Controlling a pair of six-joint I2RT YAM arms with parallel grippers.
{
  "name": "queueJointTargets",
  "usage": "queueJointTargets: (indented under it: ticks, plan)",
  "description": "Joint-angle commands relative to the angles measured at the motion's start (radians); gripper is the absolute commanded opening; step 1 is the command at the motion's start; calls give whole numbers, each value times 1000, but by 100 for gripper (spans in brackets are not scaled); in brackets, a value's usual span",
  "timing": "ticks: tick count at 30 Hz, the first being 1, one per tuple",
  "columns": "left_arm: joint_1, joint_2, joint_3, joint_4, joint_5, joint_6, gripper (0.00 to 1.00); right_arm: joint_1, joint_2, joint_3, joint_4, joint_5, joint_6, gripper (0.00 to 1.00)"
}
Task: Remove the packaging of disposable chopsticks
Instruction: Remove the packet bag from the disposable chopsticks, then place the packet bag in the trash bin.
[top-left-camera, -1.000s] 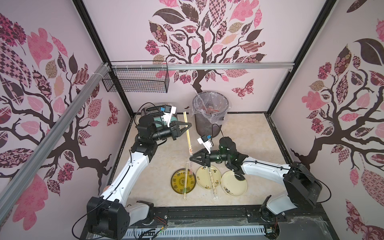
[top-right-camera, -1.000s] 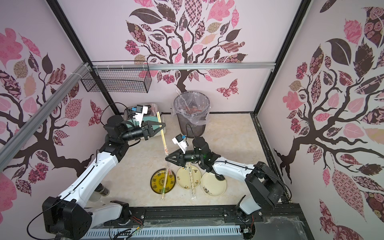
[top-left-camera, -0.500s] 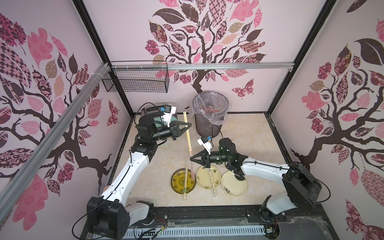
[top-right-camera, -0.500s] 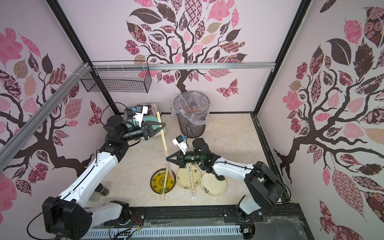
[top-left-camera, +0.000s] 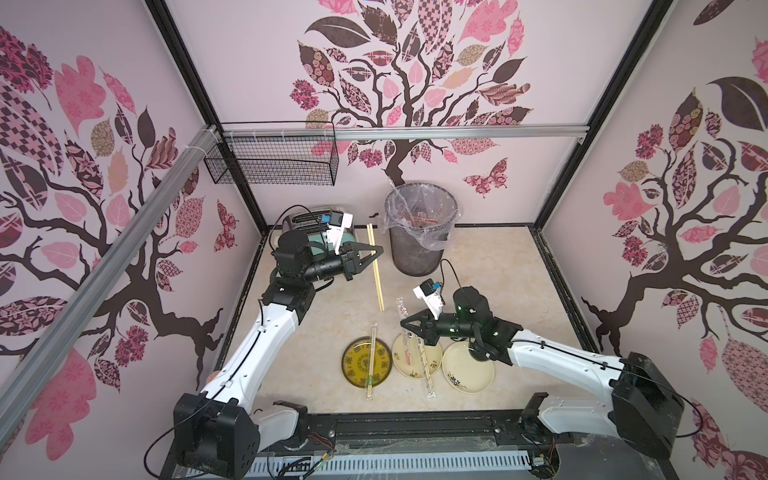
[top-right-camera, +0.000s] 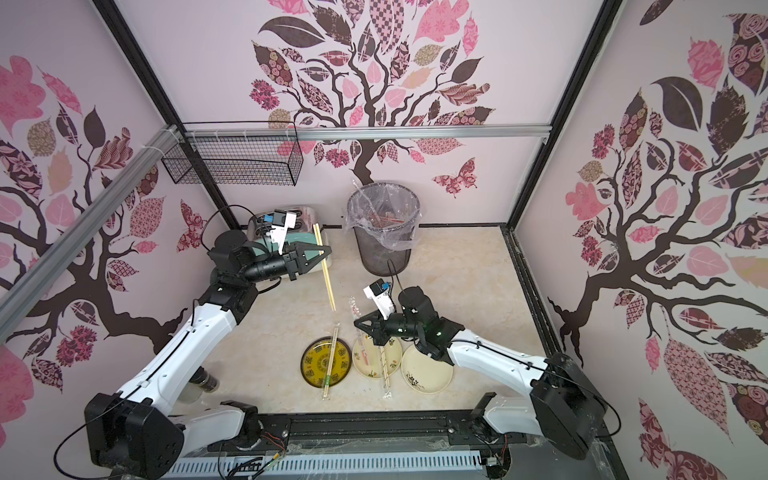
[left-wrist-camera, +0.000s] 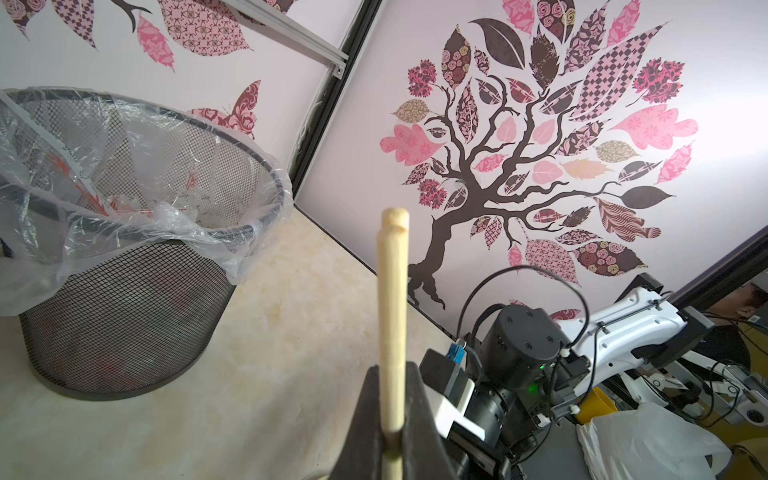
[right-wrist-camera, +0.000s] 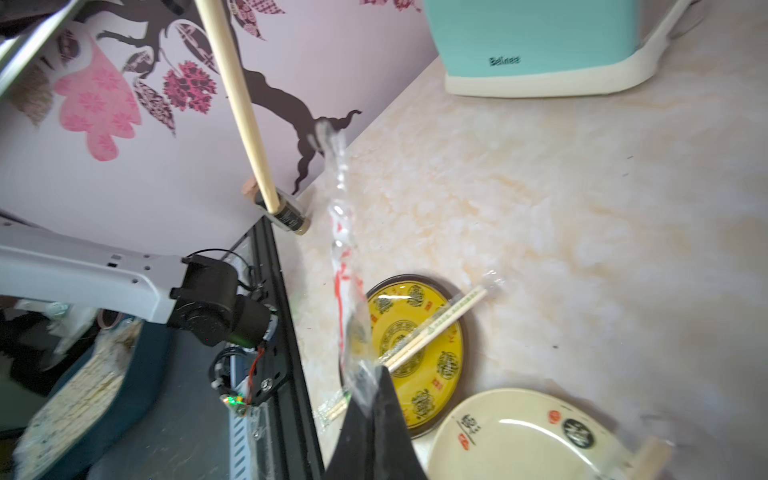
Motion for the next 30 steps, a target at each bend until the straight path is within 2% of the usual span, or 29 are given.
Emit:
queueJointTargets:
  ticks: [1, 5, 14, 20, 27, 30]
  plan:
    - [1, 4, 0, -4, 2, 17, 0, 1, -29, 159, -132, 215, -116, 0]
    - [0, 7, -1, -4, 7, 18, 0, -36, 36, 362, -179, 312, -203, 0]
    - [1, 25, 3, -28, 12, 23, 0, -231, 309, 847, -189, 285, -284, 0]
    - [1, 33, 6, -40, 14, 27, 0, -325, 597, 1235, -257, 250, -323, 0]
    - [1, 45, 10, -45, 19, 28, 0, -404, 1003, 1806, -467, 225, -301, 0]
    - [2, 49, 12, -52, 22, 33, 0, -434, 1109, 1914, -509, 205, -272, 0]
